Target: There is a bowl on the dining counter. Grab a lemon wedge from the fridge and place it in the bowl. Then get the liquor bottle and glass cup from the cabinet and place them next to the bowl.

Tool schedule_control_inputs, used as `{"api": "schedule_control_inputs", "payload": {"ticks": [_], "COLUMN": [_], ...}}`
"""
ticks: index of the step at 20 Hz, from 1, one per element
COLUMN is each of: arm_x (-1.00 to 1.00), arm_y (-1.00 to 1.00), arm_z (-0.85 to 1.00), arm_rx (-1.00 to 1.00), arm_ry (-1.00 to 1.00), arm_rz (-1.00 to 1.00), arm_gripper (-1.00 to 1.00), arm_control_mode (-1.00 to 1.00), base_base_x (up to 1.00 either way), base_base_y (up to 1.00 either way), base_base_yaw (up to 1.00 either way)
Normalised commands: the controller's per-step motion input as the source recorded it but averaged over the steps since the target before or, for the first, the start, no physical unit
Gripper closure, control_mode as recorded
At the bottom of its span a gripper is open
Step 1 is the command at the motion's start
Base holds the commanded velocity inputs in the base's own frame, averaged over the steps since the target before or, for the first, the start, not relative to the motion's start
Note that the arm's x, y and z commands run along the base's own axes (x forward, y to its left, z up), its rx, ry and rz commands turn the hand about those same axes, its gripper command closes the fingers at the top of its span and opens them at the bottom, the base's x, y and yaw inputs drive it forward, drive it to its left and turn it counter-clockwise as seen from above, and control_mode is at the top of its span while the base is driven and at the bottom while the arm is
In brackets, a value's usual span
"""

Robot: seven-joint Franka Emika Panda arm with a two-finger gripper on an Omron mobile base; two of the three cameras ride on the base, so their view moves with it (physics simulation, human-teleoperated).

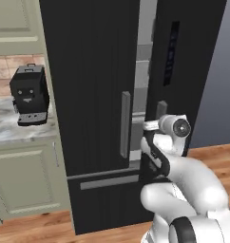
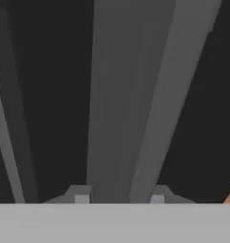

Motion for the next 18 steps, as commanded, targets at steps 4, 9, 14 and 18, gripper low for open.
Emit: {"api": "schedule_control_inputs", "payload": {"ticks": [4, 9, 14, 18], "arm_x": [-0.96, -0.99, -1.0, -1.0], "arm_y": [-0.13, -0.05, 0.19, 0.99], "arm_z": [0.0, 0.0, 0.22, 0.79], "arm_rx": [-0.11, -0.1, -0.14, -0.43], "arm_ry": [0.28, 0.25, 0.03, -0.07], "arm_rz": [0.0, 0.0, 0.0, 0.0], "arm_gripper": [1.0, -1.0, -1.0, -1.0], "arm_control_mode": [-1.0, -1.0, -1.0, -1.0], "base_base_x": [0.0, 0.0, 0.0, 0.0], "base_base_y": [0.0, 0.0, 0.0, 0.0], "base_base_yaw": [0.0, 0.0, 0.0, 0.0]}}
